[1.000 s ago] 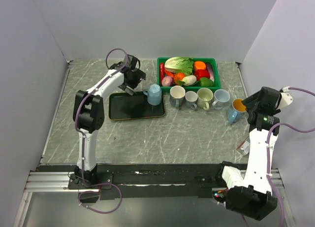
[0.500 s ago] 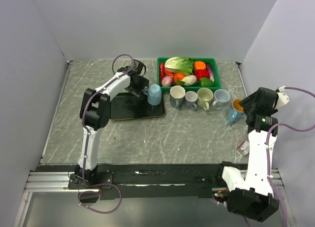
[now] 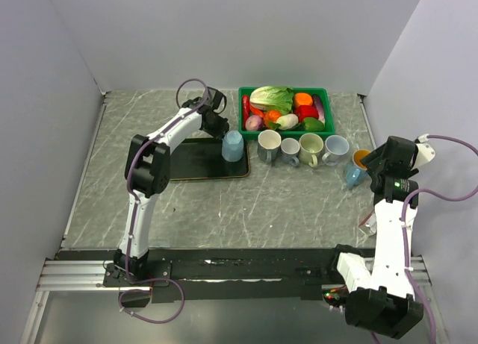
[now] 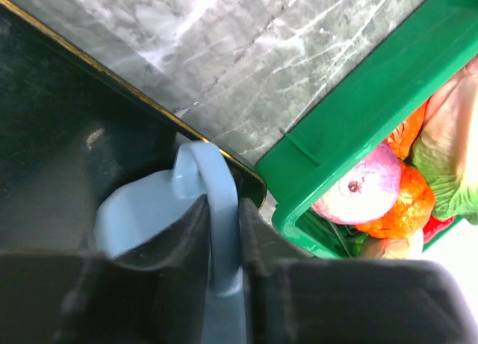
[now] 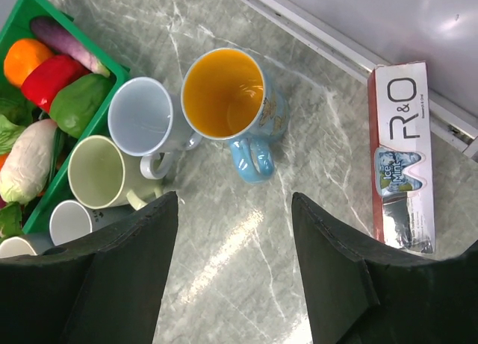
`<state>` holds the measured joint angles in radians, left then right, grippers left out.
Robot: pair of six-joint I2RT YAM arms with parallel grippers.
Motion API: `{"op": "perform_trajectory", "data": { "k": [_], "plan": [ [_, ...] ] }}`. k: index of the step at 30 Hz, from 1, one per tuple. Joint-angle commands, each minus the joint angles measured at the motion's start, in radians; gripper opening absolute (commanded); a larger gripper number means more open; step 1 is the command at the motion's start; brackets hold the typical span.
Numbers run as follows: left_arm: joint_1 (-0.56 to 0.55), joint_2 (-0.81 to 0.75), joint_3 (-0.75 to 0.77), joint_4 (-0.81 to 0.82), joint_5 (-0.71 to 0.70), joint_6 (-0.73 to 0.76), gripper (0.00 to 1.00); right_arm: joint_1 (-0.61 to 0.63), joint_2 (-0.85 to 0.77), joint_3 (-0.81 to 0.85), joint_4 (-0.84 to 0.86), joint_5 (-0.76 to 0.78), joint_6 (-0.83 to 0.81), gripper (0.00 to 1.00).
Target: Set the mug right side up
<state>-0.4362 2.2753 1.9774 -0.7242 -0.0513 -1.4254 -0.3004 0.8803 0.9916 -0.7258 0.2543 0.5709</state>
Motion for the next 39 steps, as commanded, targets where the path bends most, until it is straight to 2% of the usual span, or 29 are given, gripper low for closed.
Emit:
{"op": "perform_trajectory", "data": {
  "k": [1,3,4,10,14,18,20,22,25,29,34,39],
  "plan": [
    [-0.007,0.004,0.017,0.035,0.016,0.028,0.13,0.007,-0.02,-0.01,0.029,0.023,-0.009,0.69],
    [-0.007,0.003,0.011,0.035,0.021,0.037,0.02,0.007,-0.018,-0.011,0.028,0.023,-0.008,0.69],
    [-0.006,0.001,0.008,0.037,0.025,0.04,0.01,0.007,-0.018,-0.01,0.029,0.019,-0.009,0.69],
    [-0.006,-0.045,-0.06,0.097,0.073,0.095,0.01,0.007,-0.014,0.015,0.031,-0.027,-0.025,0.69],
    [-0.006,-0.123,-0.138,0.192,0.16,0.195,0.01,0.007,0.006,0.051,0.051,-0.16,-0.068,0.7],
    [-0.006,-0.175,-0.196,0.236,0.321,0.348,0.01,0.009,0.068,0.102,0.072,-0.45,-0.117,0.7],
    [-0.006,-0.227,-0.232,0.285,0.373,0.4,0.01,0.017,0.092,0.114,0.081,-0.544,-0.123,0.71],
    [-0.007,-0.279,-0.302,0.325,0.401,0.456,0.01,0.043,0.129,0.113,0.104,-0.671,-0.146,0.72],
    [-0.007,-0.384,-0.383,0.394,0.456,0.54,0.01,0.116,0.164,0.104,0.126,-0.76,-0.189,0.72],
    [-0.009,-0.488,-0.413,0.437,0.554,0.663,0.01,0.259,0.172,0.088,0.186,-0.785,-0.21,0.74],
    [-0.012,-0.556,-0.44,0.45,0.623,0.772,0.01,0.374,0.183,0.074,0.296,-0.862,-0.143,0.76],
    [-0.021,-0.649,-0.537,0.58,0.816,0.821,0.01,0.481,0.215,0.093,0.415,-0.947,-0.082,0.76]
  ]
}}
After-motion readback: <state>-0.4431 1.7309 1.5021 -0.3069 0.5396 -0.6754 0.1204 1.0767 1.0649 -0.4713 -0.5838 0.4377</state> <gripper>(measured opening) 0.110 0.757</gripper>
